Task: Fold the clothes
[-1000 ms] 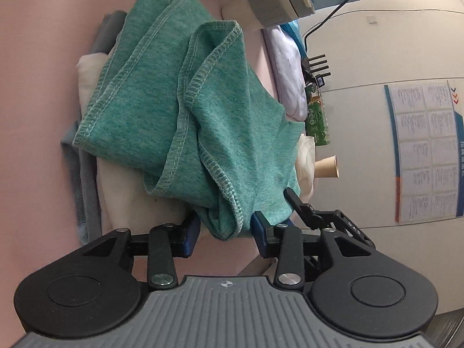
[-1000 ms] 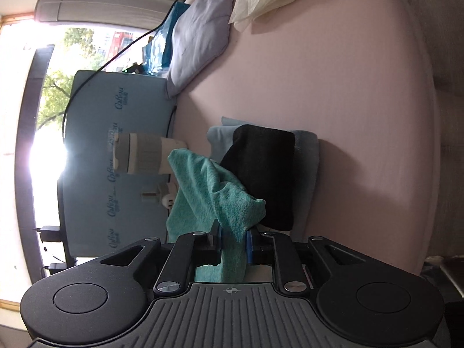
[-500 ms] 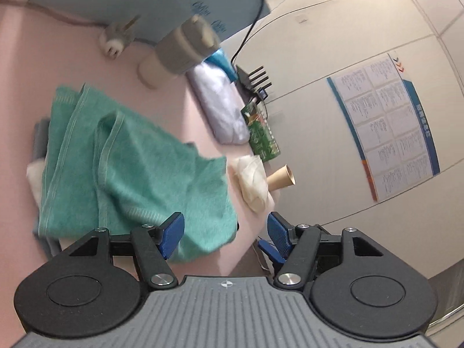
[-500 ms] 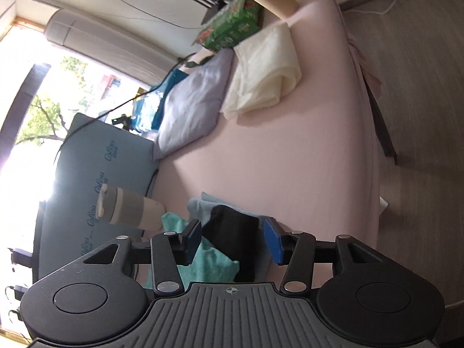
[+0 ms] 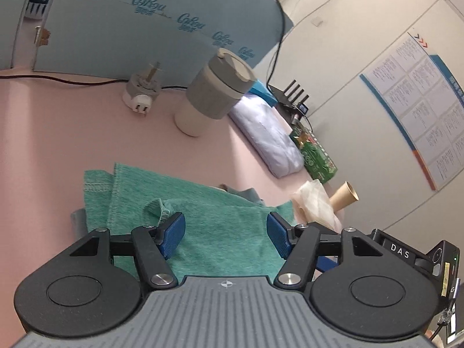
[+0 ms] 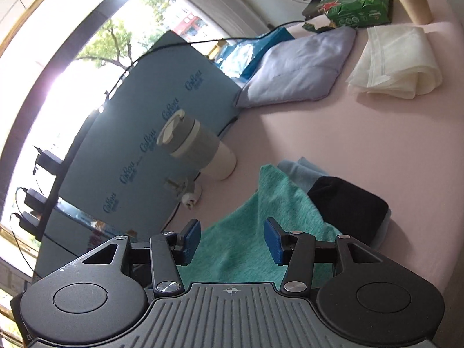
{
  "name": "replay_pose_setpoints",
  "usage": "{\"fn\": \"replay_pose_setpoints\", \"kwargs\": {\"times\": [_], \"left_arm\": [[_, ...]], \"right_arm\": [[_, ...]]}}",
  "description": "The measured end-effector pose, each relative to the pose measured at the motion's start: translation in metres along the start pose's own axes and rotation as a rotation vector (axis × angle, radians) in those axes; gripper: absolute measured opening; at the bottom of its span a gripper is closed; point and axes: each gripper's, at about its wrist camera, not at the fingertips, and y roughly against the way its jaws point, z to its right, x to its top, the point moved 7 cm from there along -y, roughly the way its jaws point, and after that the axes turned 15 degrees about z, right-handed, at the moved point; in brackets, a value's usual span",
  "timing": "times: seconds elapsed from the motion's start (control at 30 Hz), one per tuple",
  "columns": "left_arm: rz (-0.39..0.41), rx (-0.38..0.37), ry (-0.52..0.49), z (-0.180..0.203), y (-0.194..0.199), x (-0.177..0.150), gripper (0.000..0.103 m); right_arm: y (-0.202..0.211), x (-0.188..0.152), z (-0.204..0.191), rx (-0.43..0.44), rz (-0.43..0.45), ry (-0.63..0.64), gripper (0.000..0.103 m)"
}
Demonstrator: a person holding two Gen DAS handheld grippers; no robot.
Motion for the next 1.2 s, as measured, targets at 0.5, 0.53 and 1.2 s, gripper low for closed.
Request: {"fn": "replay_pose_setpoints", "kwargs": {"times": [0.5,0.53,1.2], "left_arm": [[-0.024,0.133,-0.083,-0.052,-0.029,-0.013,0.064],[-0.018,0.129,-0.094,-0.051,-0.029,-0.014,0.064],[-0.022,0.274,-0.211,-0.066,0.042,0.007,0.09]], "right_arm": [[-0.054,-0.003,0.083,-0.017,0.074,-0.225,0.028],[-0.053,-0.004,0.079,-0.019,0.073,-0.18,0.028],[-0.017,-0.022,-0.024,-0.141,0.121,0.263,0.078]]}}
